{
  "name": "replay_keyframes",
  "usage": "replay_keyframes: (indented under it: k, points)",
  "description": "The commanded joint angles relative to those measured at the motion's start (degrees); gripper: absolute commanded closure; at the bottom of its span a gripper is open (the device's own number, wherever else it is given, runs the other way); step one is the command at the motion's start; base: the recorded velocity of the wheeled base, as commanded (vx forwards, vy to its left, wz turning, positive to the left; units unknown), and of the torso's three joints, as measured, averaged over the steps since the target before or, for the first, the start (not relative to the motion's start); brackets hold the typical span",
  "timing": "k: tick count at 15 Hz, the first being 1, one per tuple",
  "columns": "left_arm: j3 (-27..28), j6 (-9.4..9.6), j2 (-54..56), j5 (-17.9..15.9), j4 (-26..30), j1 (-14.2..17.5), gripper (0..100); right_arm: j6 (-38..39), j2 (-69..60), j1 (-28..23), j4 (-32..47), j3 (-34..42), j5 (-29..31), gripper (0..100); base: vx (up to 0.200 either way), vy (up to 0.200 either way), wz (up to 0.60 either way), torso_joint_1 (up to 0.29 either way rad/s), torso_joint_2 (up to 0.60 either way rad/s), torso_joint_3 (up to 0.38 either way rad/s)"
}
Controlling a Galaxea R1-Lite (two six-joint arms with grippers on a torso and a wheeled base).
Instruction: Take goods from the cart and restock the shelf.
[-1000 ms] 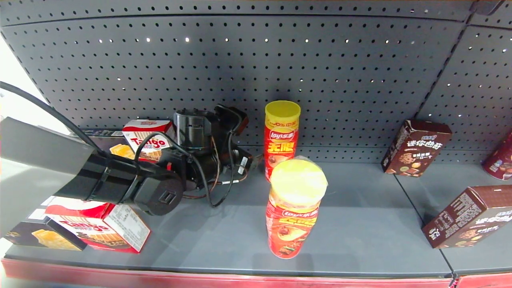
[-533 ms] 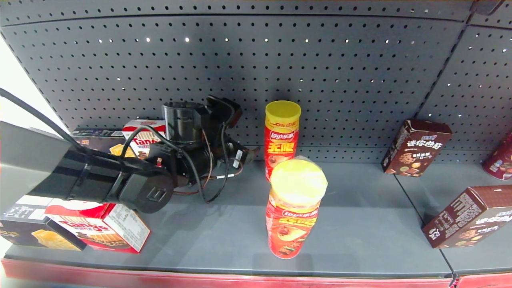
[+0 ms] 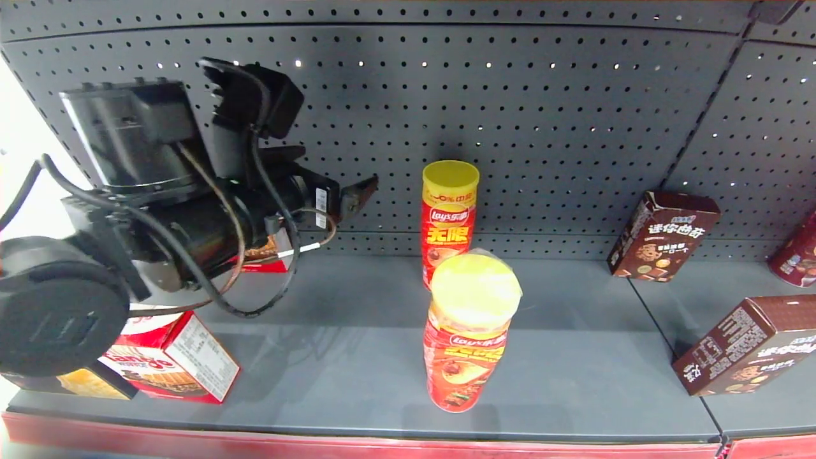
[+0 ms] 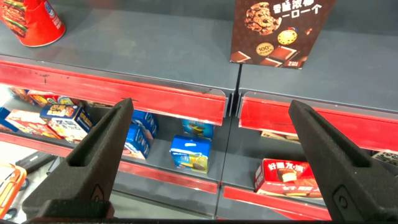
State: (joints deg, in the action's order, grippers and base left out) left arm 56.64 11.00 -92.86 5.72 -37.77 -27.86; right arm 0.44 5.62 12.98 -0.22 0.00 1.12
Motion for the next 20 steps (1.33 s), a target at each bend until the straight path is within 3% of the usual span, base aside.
replay_keyframes:
  k: [1,4,5,6,7,8,9,10,11,13,14,15,17,19,20]
  points:
    - [-9.2,-1.24,12.7,0.0,-0.3,-0.9,0,0.0,0.1,0.0,0.0,0.0,0.0,0,0.000,0.000,0.00,0.000,0.00,0.000]
    - [-21.7,-1.06,33.0,0.3,0.2,-4.8,0,0.0,0.1,0.0,0.0,0.0,0.0,0,0.000,0.000,0.00,0.000,0.00,0.000]
    - [-23.2,-1.06,35.9,0.3,0.3,-5.0,0,0.0,0.1,0.0,0.0,0.0,0.0,0,0.000,0.000,0.00,0.000,0.00,0.000]
    - [-28.1,-1.15,44.7,0.2,3.2,-3.0,0,0.0,0.1,0.0,0.0,0.0,0.0,0,0.000,0.000,0.00,0.000,0.00,0.000]
    - [-31.7,-1.33,53.6,0.0,8.4,1.5,0,0.0,0.1,0.0,0.0,0.0,0.0,0,0.000,0.000,0.00,0.000,0.00,0.000]
    - [-35.4,-2.03,59.1,-0.2,10.1,5.1,0,0.0,0.1,0.0,0.0,0.0,0.0,0,0.000,0.000,0.00,0.000,0.00,0.000]
    - [-41.3,-3.70,63.1,-0.4,10.0,10.6,0,0.0,0.1,0.0,0.0,0.0,0.0,0,0.000,0.000,0.00,0.000,0.00,0.000]
    - [-45.8,-5.02,66.9,-2.6,10.0,16.9,0,0.0,0.1,0.0,0.0,0.0,0.0,0,0.000,0.000,0.00,0.000,0.00,0.000]
    - [-48.2,-5.63,69.4,-5.3,10.0,20.5,0,-0.1,0.1,0.0,0.0,0.0,0.0,0,0.000,0.000,0.00,0.000,0.00,0.000]
    - [-55.4,-10.20,79.9,-15.6,11.8,30.7,0,0.0,0.1,0.1,0.0,0.0,0.0,0,0.000,0.000,0.00,0.000,0.00,0.000]
    - [-56.6,-10.64,84.1,-16.4,14.5,32.3,0,0.0,0.1,0.0,0.0,0.0,0.0,0,0.000,0.000,0.00,0.000,0.00,0.000]
    - [-56.6,-10.38,88.7,-16.3,22.7,33.1,0,0.0,0.1,0.0,0.0,0.0,0.0,0,0.000,0.000,0.00,0.000,0.00,0.000]
    - [-56.6,-9.94,88.2,-16.8,26.0,33.0,0,0.0,0.1,0.0,0.0,0.0,0.0,0,0.000,0.000,0.00,0.000,0.00,0.000]
    - [-56.6,-6.25,88.1,-16.7,33.5,32.7,0,0.0,0.1,0.0,0.0,0.0,0.0,0,0.000,0.000,0.00,0.000,0.00,0.000]
    - [-56.6,-6.69,88.3,-16.7,34.1,28.2,0,0.0,0.1,0.0,0.0,0.0,0.0,0,0.000,0.000,0.00,0.000,0.00,0.000]
